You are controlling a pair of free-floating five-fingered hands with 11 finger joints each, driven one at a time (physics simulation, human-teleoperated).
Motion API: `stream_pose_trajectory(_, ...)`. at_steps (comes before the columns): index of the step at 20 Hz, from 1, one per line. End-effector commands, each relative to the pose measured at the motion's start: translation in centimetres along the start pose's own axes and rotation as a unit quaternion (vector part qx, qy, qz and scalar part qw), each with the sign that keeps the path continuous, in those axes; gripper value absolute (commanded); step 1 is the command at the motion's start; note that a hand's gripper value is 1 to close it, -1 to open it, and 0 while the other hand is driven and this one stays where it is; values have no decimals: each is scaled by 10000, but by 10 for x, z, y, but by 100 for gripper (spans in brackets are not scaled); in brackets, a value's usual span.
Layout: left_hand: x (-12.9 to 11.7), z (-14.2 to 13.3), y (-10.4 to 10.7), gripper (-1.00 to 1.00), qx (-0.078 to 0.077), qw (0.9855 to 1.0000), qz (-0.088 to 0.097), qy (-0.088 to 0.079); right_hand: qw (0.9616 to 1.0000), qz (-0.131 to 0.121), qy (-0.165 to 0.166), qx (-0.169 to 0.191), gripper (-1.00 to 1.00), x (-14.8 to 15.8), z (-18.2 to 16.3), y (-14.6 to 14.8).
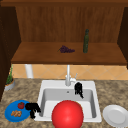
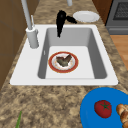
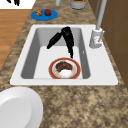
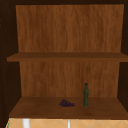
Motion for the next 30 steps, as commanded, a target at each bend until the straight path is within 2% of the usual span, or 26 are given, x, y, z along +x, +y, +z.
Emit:
stream_pose_trajectory(1, 0, 0, 0, 0, 0, 10000, 0, 0, 9982, 20, -477, -366, -100, 11, -8, 3)
stream_pose_trajectory(4, 0, 0, 0, 0, 0, 10000, 0, 0, 9952, 45, -712, -665, -100, 15, -14, 6)
stream_pose_trajectory(5, 0, 0, 0, 0, 0, 10000, 0, 0, 9942, 87, -604, -886, -100, 13, -17, 10)
stream_pose_trajectory(7, 0, 0, 0, 0, 0, 10000, 0, 0, 9908, 164, -664, -1168, -100, 16, -20, 15)
stream_pose_trajectory(14, 0, 0, 0, 0, 0, 10000, 0, 0, 9809, 546, -889, -1642, -100, 12, -55, 66)
stream_pose_trajectory(16, 0, 0, 0, 0, 0, 10000, 0, 0, 9791, 771, -826, -1691, -100, 22, -72, 64)
stream_pose_trajectory(17, 0, 0, 0, 0, 0, 10000, 0, 0, 9777, 795, -845, -1748, -100, 25, -79, 64)
stream_pose_trajectory(18, 0, 0, 0, 0, 0, 10000, 0, 0, 9752, 767, -935, -1854, -100, 26, -76, 63)
stream_pose_trajectory(21, 0, 0, 0, 0, 0, 10000, 0, 0, 9709, 783, -1101, -1978, -100, 29, -83, 68)
stream_pose_trajectory(23, 0, 0, 0, 0, 0, 10000, 0, 0, 9675, 860, -1187, -2063, -100, 28, -87, 71)
stream_pose_trajectory(26, 0, 0, 0, 0, 0, 10000, 0, 0, 9604, 997, -1322, -2242, -100, 32, -99, 76)
stream_pose_trajectory(30, 0, 0, 0, 0, 0, 10000, 0, 0, 9518, 1196, -1365, -2475, -100, 44, -125, 92)
